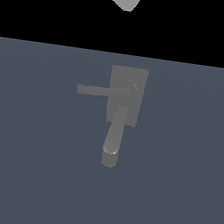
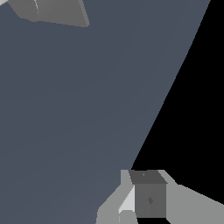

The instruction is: Turn on the faucet by rotating a designated handle.

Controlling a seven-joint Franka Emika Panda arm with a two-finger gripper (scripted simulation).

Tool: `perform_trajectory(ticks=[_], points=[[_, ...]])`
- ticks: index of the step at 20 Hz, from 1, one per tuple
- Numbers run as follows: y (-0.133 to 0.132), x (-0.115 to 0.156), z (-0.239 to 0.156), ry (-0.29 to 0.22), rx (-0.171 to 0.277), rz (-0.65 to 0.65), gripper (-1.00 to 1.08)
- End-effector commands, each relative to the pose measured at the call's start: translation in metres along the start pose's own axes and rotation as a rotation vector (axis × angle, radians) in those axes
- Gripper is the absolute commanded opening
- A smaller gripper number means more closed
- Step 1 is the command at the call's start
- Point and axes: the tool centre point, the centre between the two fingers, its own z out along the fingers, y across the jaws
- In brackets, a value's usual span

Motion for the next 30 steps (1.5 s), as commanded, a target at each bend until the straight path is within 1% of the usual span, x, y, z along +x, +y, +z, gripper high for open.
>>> perform_trajectory(ticks=[1, 4, 7, 12, 17, 21, 24, 30], points=[[0.016, -0.003, -0.012, 0.032, -0.041, 0.045, -1.0], [0.039, -0.009, -0.031, 0.077, -0.106, 0.11, -1.0], [0.065, -0.017, -0.056, 0.128, -0.187, 0.182, -1.0], [0.105, -0.036, -0.105, 0.209, -0.342, 0.295, -1.0], [0.135, -0.054, -0.159, 0.282, -0.51, 0.383, -1.0], [0.149, -0.065, -0.206, 0.334, -0.65, 0.431, -1.0], [0.154, -0.071, -0.242, 0.37, -0.758, 0.451, -1.0], [0.148, -0.069, -0.31, 0.433, -0.974, 0.449, -1.0]])
